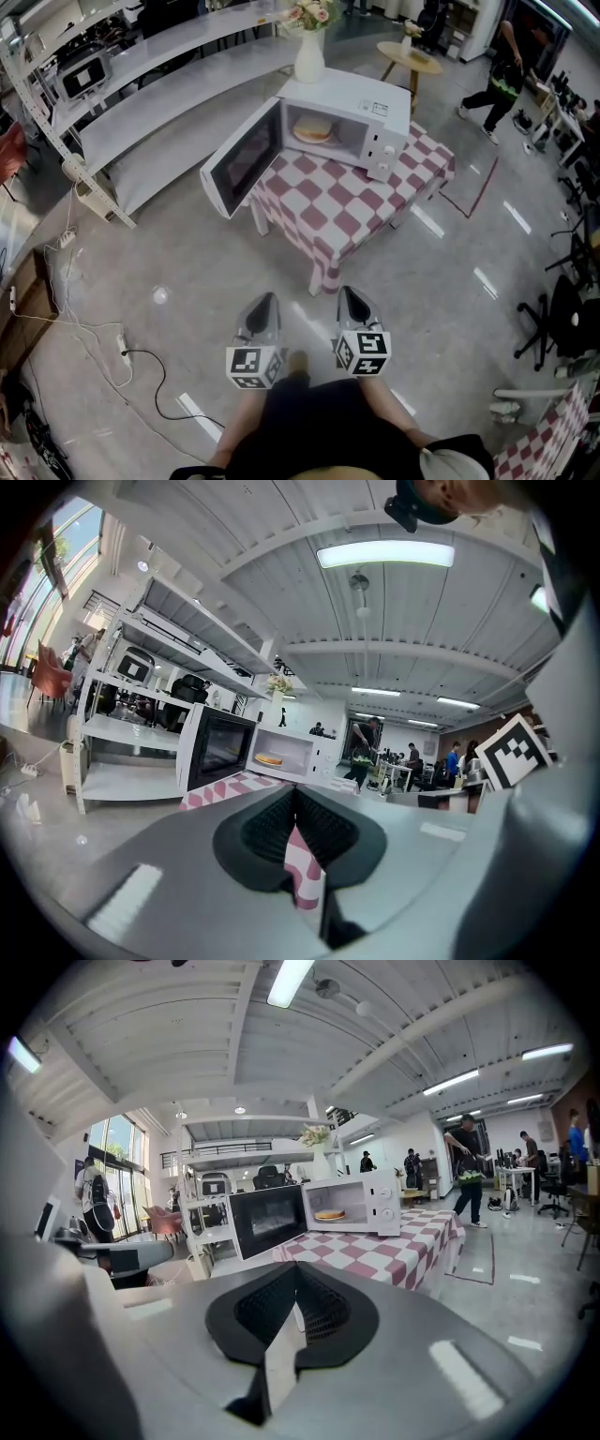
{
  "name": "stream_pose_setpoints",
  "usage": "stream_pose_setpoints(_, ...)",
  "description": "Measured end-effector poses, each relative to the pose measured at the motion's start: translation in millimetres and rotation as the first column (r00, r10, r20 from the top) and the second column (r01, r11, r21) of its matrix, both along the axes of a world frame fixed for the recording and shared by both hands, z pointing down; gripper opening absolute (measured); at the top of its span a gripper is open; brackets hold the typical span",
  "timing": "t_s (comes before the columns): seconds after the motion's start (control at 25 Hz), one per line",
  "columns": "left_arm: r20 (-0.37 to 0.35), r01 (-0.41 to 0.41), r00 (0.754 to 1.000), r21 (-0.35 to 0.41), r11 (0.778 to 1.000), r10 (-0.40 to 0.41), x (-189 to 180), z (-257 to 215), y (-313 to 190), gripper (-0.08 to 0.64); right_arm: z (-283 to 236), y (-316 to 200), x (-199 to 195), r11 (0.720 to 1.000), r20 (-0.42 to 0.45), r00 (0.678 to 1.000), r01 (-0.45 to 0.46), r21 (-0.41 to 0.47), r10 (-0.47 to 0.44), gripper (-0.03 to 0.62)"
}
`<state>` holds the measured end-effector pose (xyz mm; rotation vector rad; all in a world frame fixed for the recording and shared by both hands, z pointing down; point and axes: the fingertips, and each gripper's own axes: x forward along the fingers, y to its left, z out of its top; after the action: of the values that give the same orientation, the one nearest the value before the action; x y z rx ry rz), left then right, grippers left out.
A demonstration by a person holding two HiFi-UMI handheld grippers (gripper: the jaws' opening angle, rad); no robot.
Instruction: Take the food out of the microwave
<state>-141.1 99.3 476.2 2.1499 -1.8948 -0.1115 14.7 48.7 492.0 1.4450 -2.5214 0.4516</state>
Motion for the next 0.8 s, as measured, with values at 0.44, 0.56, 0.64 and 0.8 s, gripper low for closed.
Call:
stream_pose_setpoints(0.44, -0.008, -0.02, 1.0, -0.008, 1.0, 0.02, -10, 8, -20, 0.008, 3, -17, -12, 1.0, -0.007, 1.0, -0.009, -0.001, 0.009, 0.002)
stream_pose_setpoints(0.56, -0.009, -0.027, 1.0, -0.012, 1.0, 0.027, -11, 12, -22, 0.008, 5, -19, -13, 1.0, -0.005, 1.0, -0.015, -0.003, 0.015, 0.002)
stream_pose_setpoints(0.64, -0.012, -0.03, 0.999, -0.019, 0.999, 0.03, -10, 14, -22, 0.008, 8, -19, -13, 1.0, -0.005, 1.0, -0.017, -0.012, 0.017, 0.002)
stream_pose_setpoints(0.8, -0.014, -0.034, 0.999, -0.021, 0.999, 0.034, -9, 15, -21, 0.008, 11, -16, -10, 0.999, 0.001, 1.0, -0.026, -0.021, 0.026, 0.002)
